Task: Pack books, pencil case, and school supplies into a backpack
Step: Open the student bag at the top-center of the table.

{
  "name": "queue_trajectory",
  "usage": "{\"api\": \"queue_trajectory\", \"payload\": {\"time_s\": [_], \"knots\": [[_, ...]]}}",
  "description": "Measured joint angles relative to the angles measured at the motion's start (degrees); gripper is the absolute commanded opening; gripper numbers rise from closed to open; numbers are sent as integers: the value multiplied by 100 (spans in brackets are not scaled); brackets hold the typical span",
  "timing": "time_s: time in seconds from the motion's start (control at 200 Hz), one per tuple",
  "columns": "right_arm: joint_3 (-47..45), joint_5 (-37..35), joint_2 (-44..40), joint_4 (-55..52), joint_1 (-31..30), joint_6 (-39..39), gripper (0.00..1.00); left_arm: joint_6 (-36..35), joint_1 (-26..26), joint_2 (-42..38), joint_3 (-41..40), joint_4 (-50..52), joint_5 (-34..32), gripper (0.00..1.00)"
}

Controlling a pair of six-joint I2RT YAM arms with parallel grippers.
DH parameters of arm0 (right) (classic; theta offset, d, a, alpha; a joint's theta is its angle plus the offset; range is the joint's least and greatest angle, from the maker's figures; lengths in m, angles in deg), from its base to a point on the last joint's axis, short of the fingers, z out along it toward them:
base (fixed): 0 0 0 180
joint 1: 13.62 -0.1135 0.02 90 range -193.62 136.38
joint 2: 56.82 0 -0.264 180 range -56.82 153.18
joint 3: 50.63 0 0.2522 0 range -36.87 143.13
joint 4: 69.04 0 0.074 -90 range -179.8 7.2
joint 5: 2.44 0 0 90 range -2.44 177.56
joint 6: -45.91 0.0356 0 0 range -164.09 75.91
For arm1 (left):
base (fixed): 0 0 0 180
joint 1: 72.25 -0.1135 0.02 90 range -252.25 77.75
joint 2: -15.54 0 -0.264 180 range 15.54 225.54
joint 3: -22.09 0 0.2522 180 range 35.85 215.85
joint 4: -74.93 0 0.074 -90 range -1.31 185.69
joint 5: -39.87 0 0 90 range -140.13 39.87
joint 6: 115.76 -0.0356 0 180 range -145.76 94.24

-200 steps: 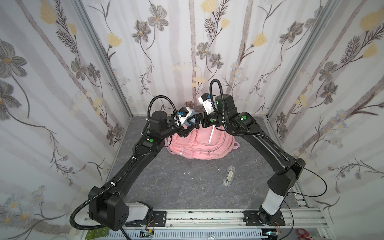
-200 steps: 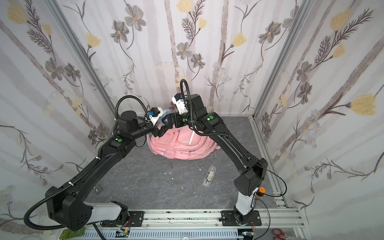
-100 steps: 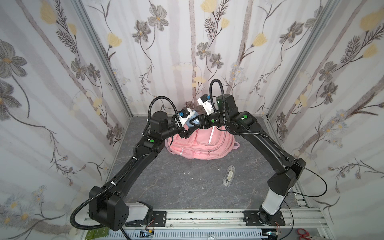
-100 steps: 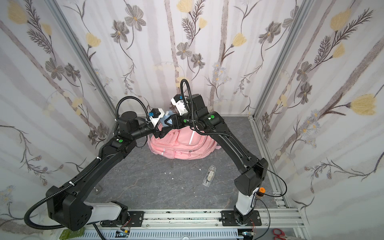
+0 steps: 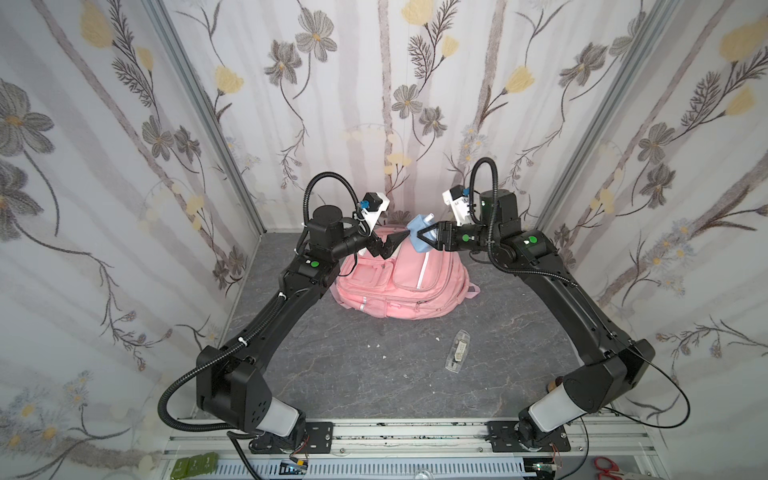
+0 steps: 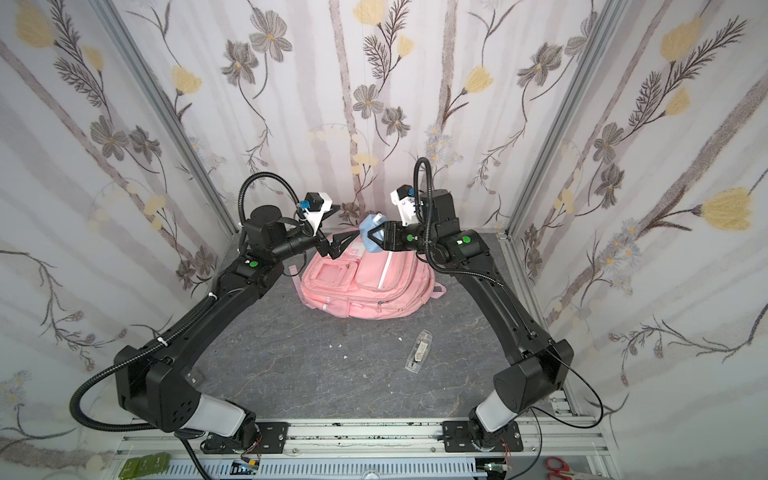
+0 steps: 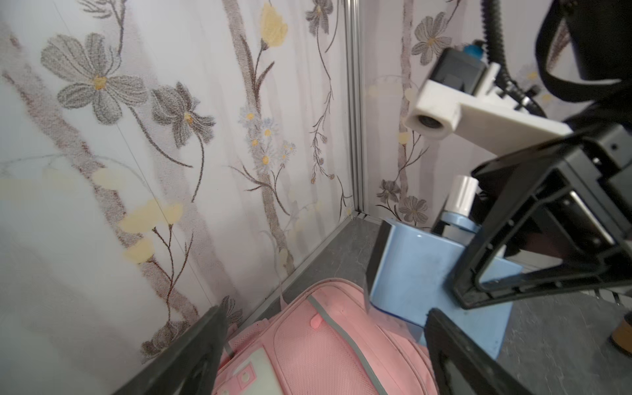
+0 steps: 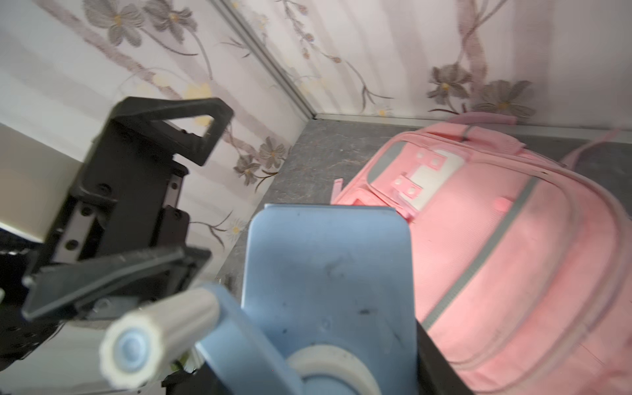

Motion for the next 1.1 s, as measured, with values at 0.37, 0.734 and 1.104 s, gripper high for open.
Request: {"api": "queue_trajectory", "payload": {"time_s": [0.37, 0.734, 1.104], "knots": [[-2197, -542, -1456, 409, 1204, 723, 27, 903, 1381, 2806, 2723, 2496, -1794, 79], [-2664, -634, -1794, 601, 1631, 822, 27, 1567, 1773, 3427, 2608, 3152, -2723, 76], [-2623, -608, -1687, 645, 1639, 817, 27, 1270, 1956, 3711, 2481, 3145, -3499, 24]]}}
